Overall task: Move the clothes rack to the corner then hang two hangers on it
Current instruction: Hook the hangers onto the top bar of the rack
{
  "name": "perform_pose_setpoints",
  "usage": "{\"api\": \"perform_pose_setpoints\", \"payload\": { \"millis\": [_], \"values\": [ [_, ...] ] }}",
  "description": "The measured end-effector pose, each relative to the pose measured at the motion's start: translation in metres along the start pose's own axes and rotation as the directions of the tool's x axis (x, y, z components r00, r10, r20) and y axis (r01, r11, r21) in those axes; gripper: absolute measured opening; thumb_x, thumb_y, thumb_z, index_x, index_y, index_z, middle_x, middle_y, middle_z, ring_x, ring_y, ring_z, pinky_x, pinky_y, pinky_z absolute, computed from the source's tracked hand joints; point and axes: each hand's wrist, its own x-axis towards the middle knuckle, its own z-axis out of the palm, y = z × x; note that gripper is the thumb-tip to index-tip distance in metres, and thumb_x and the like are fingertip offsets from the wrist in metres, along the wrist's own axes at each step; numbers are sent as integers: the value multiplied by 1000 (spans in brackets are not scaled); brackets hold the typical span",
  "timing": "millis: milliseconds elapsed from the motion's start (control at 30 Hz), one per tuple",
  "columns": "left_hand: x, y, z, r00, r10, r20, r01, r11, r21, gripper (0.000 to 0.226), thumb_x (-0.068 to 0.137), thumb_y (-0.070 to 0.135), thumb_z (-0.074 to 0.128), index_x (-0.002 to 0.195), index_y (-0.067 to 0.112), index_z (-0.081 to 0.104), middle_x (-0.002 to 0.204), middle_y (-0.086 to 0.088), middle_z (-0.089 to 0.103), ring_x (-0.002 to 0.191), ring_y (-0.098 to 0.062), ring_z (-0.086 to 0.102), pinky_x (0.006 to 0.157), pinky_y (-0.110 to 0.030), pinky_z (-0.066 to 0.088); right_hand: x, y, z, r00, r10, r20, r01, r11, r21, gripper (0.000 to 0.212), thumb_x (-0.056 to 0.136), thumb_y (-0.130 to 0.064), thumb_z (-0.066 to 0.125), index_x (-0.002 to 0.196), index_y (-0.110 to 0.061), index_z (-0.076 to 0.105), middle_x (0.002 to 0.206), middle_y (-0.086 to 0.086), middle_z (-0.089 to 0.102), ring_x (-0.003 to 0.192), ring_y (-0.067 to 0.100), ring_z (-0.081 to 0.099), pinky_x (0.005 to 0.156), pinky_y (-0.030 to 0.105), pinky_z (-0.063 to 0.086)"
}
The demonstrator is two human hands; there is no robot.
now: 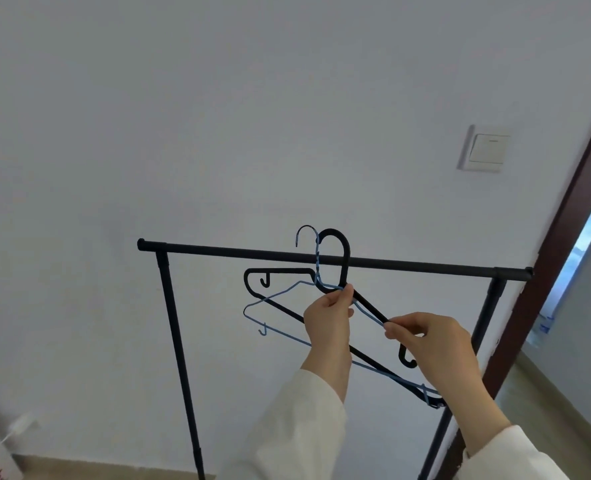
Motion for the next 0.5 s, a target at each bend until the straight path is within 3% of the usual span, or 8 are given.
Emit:
{"api": "perform_pose_setpoints", "payload": {
  "millis": [133, 500],
  "values": [
    [22, -5, -4, 1000, -27, 12, 27, 1000, 2, 23, 84, 26, 61, 61, 25, 55, 71, 9, 59, 68, -3, 53, 81, -28, 39, 12, -1, 13, 999, 46, 16, -45, 999, -27, 21, 82, -30, 63, 62, -37, 58, 76, -9, 71, 78, 13, 61, 65, 30, 47],
    [63, 4, -11, 996, 4, 87, -8, 999, 54, 25, 84, 31, 60, 60, 26, 55, 71, 10, 59, 69, -2, 54, 77, -27, 40, 35, -18, 29, 996, 88, 2, -87, 994, -62, 15, 83, -31, 61, 69, -28, 66, 77, -6, 71, 80, 14, 61, 57, 19, 39]
  ]
}}
